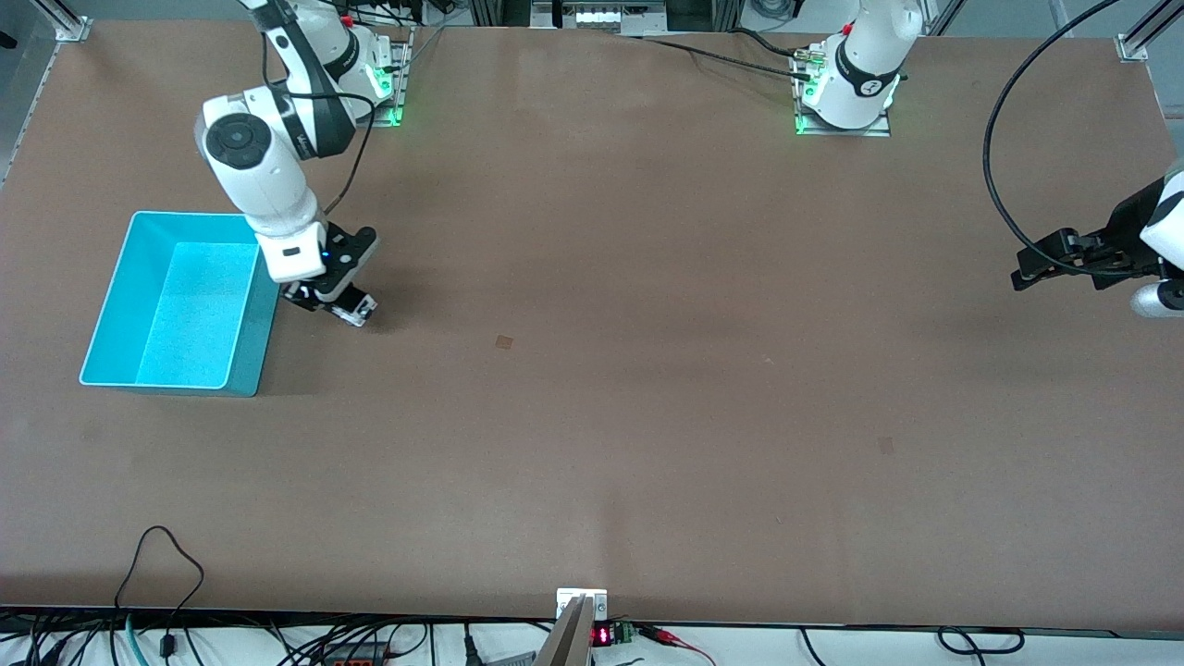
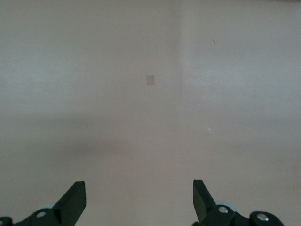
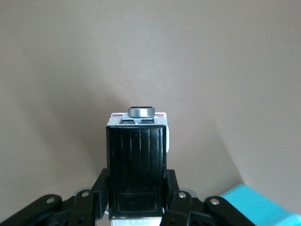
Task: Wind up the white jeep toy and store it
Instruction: 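Lift the jeep with the right gripper and carry it over the teal box, then lower the jeep into the teal box with the right gripper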
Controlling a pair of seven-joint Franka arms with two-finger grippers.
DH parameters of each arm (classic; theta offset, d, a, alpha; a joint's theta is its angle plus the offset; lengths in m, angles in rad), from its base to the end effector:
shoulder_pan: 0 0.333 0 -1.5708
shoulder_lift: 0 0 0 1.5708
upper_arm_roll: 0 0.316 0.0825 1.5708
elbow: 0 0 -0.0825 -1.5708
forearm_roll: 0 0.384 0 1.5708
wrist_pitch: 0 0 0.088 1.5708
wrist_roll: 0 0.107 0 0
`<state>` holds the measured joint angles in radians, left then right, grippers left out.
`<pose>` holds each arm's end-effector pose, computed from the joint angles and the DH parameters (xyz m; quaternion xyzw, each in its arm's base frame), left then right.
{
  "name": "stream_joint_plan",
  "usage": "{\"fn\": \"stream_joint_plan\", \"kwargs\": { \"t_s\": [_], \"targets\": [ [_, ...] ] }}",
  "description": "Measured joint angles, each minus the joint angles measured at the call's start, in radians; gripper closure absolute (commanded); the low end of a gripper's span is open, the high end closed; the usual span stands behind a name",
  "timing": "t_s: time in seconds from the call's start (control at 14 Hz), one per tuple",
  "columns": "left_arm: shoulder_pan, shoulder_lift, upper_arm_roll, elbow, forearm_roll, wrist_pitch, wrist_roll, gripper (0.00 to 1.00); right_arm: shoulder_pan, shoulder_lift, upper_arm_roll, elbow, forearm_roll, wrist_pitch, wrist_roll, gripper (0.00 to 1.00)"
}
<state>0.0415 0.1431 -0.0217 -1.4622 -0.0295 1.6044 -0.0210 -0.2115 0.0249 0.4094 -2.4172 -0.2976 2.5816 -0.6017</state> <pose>0.6012 0.0098 0.5962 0.9996 0.0210 -0.0004 0.0163 0.4913 0.1040 0.3130 0.8626 0.4940 0.0525 0.0950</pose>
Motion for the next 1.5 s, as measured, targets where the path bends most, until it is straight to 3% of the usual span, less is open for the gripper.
{"fn": "stream_joint_plan", "kwargs": {
  "t_s": [0.57,0.86,1.5],
  "targets": [
    [0.002,0.0,0.0,-0.001,0.0,-0.001,0.0,0.0,-0.024,-0.073,-0.219,0.023,0.028,-0.097,0.213,1.0],
    [0.003,0.0,0.0,-0.001,0.0,-0.002,0.0,0.0,-0.028,-0.074,-0.231,0.082,0.204,-0.208,0.299,1.0],
    [0.001,0.0,-0.009,-0.002,0.0,-0.022,0.001,0.0,-0.089,-0.035,-0.325,0.167,0.221,-0.365,0.399,1.0]
  ]
}}
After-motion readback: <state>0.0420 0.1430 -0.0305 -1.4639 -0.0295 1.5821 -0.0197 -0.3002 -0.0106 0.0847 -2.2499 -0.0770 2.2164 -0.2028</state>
